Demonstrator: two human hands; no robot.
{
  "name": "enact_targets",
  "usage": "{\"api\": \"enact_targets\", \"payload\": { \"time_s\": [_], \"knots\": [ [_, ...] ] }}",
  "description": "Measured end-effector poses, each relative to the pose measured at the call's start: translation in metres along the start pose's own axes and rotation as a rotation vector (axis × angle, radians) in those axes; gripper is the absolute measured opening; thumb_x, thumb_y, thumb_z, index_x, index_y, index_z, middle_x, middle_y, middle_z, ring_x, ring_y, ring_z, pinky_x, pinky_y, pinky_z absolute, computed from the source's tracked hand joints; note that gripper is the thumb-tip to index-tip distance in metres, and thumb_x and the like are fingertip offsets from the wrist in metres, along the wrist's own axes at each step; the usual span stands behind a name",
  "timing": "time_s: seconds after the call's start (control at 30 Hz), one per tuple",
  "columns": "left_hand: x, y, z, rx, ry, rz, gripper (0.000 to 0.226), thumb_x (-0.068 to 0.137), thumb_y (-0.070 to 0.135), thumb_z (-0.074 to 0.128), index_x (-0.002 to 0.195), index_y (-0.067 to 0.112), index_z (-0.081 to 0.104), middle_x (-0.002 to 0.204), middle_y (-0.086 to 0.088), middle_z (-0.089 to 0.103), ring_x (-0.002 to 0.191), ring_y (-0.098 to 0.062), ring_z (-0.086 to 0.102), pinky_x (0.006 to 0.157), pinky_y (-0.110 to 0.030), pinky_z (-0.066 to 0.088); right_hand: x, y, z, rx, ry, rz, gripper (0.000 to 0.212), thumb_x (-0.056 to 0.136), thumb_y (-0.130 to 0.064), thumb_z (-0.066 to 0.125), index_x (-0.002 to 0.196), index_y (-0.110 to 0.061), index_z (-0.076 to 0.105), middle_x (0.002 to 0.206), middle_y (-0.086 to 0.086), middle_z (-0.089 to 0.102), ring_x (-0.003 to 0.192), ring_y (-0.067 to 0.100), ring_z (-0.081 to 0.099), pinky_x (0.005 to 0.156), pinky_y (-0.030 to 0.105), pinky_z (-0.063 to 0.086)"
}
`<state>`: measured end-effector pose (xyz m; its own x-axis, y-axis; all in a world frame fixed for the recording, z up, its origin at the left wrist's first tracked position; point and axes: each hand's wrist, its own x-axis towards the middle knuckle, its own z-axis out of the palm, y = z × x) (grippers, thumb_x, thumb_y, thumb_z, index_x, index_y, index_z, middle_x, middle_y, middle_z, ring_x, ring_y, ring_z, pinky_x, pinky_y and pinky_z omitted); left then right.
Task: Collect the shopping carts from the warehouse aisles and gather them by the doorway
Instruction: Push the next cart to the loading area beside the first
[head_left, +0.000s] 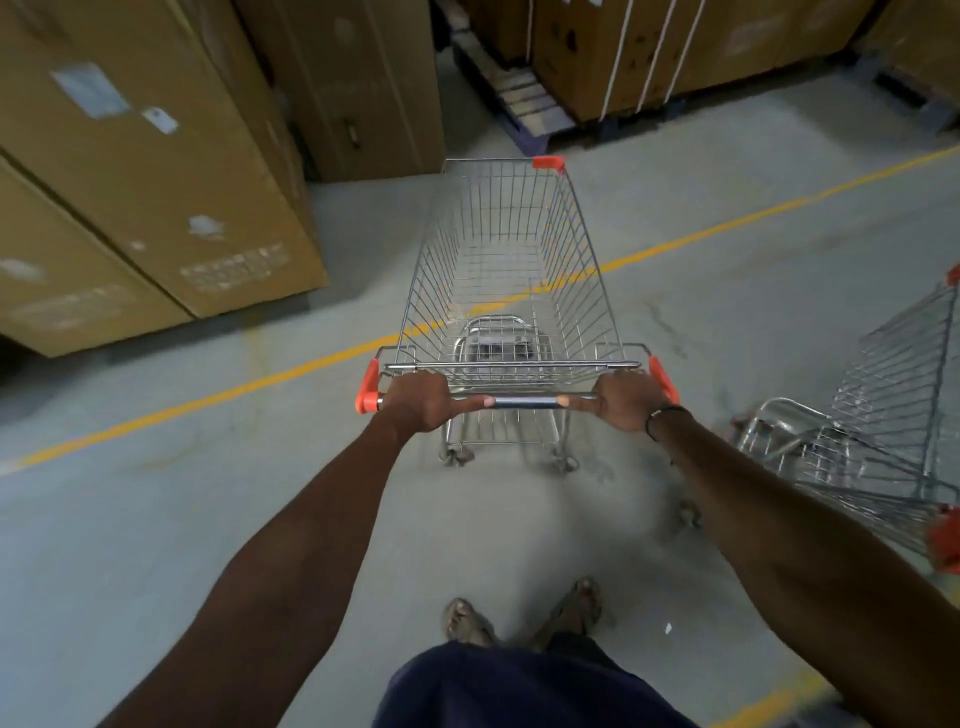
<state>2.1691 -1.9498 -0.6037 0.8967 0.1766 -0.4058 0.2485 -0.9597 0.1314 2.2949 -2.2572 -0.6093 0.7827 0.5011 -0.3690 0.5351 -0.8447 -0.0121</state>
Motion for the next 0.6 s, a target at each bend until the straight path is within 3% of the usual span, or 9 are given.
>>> {"api": "enact_targets", "payload": {
  "time_s": [0.23,0.47,0.6],
  "knots": [
    [-0.035,-0.089,0.011,-0.049,0.078,-0.146,0.098,0.076,0.103,0.031,0.055,0.010,0.052,0.060,-0.008,0.062,0.061,-0.022,0.062,0.064,-0.036,0.042,0.055,-0.088,-0.023,-0.109,0.012,-0.194,0.102,0.075,-0.109,0.009,0.066,-0.022,0.063,0.066,-0.012,0.051,0.101,0.026,0.072,0.125,0.065,0.016],
    [-0.067,-0.153,0.011,-0.077,0.100,-0.339,0.091,0.085,0.096,0.033,0.056,0.011,0.048,0.061,-0.008,0.059,0.066,-0.026,0.065,0.066,-0.038,0.046,0.129,-0.170,-0.039,-0.205,0.051,-0.430,0.110,0.070,-0.111,0.002,0.071,-0.024,0.069,0.076,-0.007,0.065,0.099,0.024,0.071,0.125,0.066,0.013],
    [-0.081,-0.177,0.009,-0.112,0.120,-0.487,0.087,0.089,0.091,0.037,0.059,0.010,0.050,0.061,-0.004,0.056,0.064,-0.025,0.059,0.066,-0.037,0.043,0.175,-0.217,-0.051,-0.238,0.045,-0.574,0.111,0.071,-0.111,0.003,0.064,-0.021,0.067,0.069,-0.006,0.066,0.082,0.020,0.065,0.124,0.066,0.015]
  ]
}}
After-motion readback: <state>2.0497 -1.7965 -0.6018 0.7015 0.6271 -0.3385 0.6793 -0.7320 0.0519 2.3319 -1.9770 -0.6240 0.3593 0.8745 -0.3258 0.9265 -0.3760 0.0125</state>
